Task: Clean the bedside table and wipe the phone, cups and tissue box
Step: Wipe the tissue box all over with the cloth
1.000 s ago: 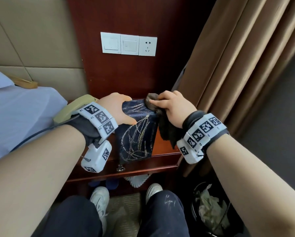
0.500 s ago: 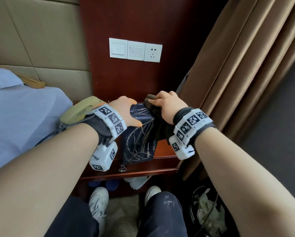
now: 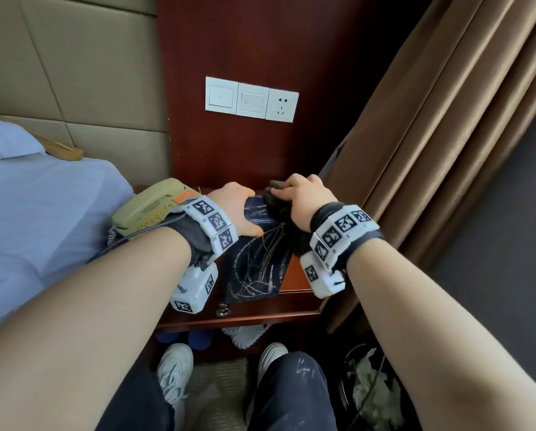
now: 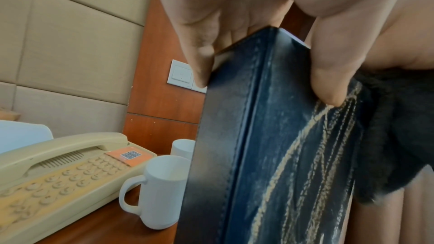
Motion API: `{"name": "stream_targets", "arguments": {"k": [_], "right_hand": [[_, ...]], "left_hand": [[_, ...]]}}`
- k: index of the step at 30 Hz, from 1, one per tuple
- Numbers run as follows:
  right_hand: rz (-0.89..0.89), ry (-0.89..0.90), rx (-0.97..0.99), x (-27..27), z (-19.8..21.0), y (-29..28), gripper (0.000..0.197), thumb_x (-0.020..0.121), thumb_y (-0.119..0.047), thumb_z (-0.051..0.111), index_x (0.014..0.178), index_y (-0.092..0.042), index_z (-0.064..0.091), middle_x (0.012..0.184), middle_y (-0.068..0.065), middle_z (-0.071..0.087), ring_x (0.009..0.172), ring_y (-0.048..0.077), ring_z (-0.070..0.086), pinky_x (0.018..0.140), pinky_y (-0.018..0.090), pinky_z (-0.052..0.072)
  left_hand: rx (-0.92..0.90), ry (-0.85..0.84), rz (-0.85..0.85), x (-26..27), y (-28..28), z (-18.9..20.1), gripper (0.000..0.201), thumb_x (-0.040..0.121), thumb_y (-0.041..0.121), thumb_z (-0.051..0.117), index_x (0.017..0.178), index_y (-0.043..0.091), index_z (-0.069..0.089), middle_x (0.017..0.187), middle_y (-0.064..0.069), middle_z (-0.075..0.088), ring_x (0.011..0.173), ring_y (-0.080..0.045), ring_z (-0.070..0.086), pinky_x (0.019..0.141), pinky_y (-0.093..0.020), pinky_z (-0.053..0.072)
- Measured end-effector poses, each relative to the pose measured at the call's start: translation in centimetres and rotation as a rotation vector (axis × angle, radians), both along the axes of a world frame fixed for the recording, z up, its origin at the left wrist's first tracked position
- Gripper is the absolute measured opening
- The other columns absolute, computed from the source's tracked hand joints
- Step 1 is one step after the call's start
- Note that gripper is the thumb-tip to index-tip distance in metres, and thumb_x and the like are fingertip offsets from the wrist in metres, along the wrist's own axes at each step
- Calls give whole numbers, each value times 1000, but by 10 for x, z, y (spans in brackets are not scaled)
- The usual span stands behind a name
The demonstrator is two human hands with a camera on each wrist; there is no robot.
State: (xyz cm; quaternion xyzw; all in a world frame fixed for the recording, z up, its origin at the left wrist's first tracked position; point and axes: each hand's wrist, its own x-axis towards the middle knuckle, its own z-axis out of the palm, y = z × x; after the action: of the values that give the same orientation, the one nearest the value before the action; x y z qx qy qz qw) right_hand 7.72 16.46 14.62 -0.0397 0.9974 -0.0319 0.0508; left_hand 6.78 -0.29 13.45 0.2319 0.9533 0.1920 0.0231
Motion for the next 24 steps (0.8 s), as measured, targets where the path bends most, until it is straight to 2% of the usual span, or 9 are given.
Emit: {"name": "stream_targets", "arguments": {"k": [4, 6, 7, 9, 11, 13, 16, 21, 24], "right_hand": [[337, 16, 80, 28, 19, 10, 53, 94, -3, 36, 128, -40, 50, 129, -8, 44, 113, 24, 36, 100, 27, 34], [311, -52, 46, 28, 35, 12, 52, 94, -2, 34, 125, -38, 55, 131, -8, 46, 119, 24, 37, 104, 27, 31], [262, -42, 35, 22, 39, 12, 52, 93, -2, 35, 126, -37, 54, 133, -6, 46, 122, 25, 37, 107, 30, 30], [120, 20, 4, 7, 35, 7, 53, 92, -5, 37, 132, -36, 48, 138, -3, 42, 125, 27, 35, 110, 34, 29], [-9, 29, -30, -3, 18, -5, 54, 89, -10, 42, 135, -39, 43, 139, 0, 39, 124, 29, 37, 109, 36, 32], [-92, -18, -25, -5, 5, -15, 61, 85, -9, 45, 135, -42, 39, 136, 0, 37, 121, 29, 38, 105, 37, 36], [-59, -16, 0, 0, 4, -15, 63, 85, -11, 49, 138, -41, 35, 132, 0, 33, 122, 27, 35, 106, 34, 35], [372, 50, -12, 22, 8, -12, 49, 94, -5, 38, 129, -38, 51, 129, -7, 45, 112, 22, 36, 102, 23, 30], [313, 7, -86, 3, 20, -11, 49, 92, 0, 40, 124, -32, 58, 129, -2, 51, 117, 22, 44, 103, 19, 28]], "left_hand": [[-13, -14, -5, -2, 0, 0, 41, 65, 42, 74, 85, 11, 58, 81, 0, 54, 75, -23, 58, 59, -29, 43], [-23, -49, -5, -4, -1, -1, 48, 66, 45, 75, 96, 11, 60, 95, -5, 57, 86, -26, 59, 68, -32, 47], [-38, -62, -2, -4, -3, -1, 60, 68, 47, 75, 113, 11, 56, 112, -7, 54, 98, -26, 57, 79, -34, 47], [-35, -105, 20, 0, -8, 1, 92, 71, 49, 73, 142, 11, 29, 140, -9, 33, 125, -26, 43, 99, -34, 38], [8, -148, 61, 3, -16, 0, 101, 72, 45, 74, 148, 12, 15, 149, -9, 22, 134, -25, 33, 106, -35, 32], [47, -172, 70, 2, -24, -4, 86, 73, 37, 76, 141, 12, 29, 142, -9, 38, 124, -25, 43, 98, -33, 38], [101, -161, 50, 0, -34, -12, 65, 71, 34, 77, 126, 13, 47, 121, -6, 60, 108, -22, 57, 88, -33, 45], [154, -143, 50, -1, -37, -18, 69, 69, 39, 77, 128, 16, 48, 116, -3, 61, 103, -21, 58, 86, -34, 48], [176, -162, 71, -2, -38, -21, 68, 68, 39, 78, 125, 16, 49, 112, -2, 61, 94, -17, 56, 78, -29, 45]]}}
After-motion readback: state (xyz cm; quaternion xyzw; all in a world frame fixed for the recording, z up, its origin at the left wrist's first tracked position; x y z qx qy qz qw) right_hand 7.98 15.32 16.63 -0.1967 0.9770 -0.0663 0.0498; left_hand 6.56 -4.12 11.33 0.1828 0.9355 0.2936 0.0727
